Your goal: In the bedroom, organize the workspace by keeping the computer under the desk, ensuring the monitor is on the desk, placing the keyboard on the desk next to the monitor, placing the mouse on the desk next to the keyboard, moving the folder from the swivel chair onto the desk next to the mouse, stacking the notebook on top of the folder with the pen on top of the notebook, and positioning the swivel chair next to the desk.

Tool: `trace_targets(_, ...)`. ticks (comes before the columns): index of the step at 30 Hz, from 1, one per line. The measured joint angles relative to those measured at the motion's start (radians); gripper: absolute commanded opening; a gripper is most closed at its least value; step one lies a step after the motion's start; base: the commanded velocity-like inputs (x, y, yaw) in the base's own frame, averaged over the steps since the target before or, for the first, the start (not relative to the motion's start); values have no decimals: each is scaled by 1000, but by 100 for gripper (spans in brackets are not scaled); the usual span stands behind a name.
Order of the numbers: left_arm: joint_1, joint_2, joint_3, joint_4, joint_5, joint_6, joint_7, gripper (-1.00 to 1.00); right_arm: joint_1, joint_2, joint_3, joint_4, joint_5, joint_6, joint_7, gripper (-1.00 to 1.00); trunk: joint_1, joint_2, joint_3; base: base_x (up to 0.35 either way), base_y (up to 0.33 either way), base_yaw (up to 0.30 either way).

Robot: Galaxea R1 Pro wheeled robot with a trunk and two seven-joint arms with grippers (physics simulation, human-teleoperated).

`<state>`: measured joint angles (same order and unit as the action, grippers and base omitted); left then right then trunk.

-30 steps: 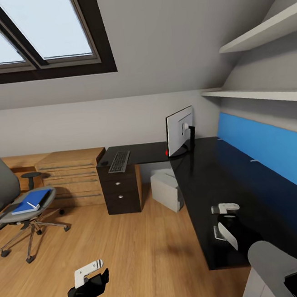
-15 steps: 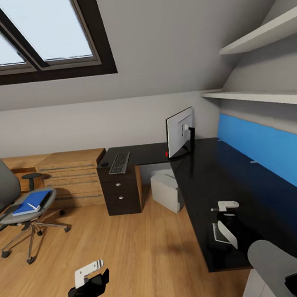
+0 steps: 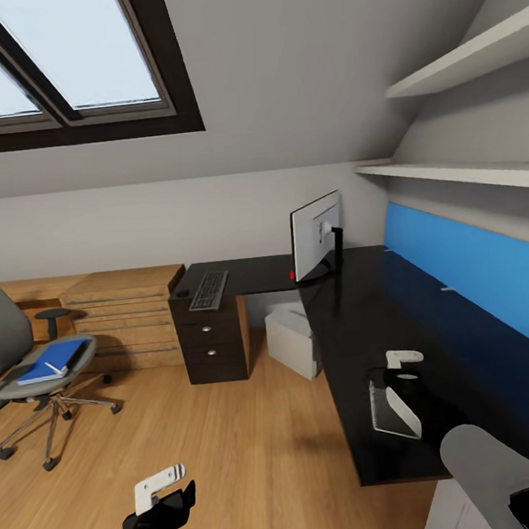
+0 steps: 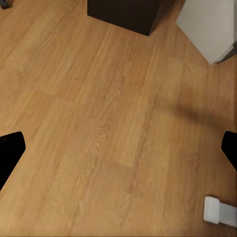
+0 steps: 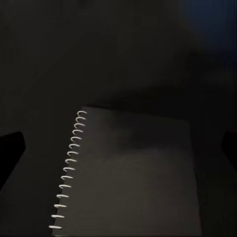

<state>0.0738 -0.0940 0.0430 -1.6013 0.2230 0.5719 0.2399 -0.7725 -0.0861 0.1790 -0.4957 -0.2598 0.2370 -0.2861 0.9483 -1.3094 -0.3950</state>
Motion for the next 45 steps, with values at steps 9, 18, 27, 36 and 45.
trace_targets(9,0,1,-29,1,-3,-3,1,100,0,-1,0,-2,1,0,0,100,0,0,0,195,-116,0)
trace_targets(18,0,1,-34,3,-5,-3,2,100,0,-7,0,-1,0,0,-1,100,0,0,0,271,-113,0)
trace_targets(27,0,1,-34,5,-5,-2,1,100,0,-19,-2,2,-1,0,-2,100,0,0,0,90,-42,0)
trace_targets(36,0,1,-34,6,-5,-2,0,100,0,-46,-2,7,-5,0,-1,100,0,0,0,10,-36,0)
trace_targets(45,0,1,-34,1,-4,0,0,100,0,-49,-2,9,-7,0,3,100,0,0,0,1,-9,0)
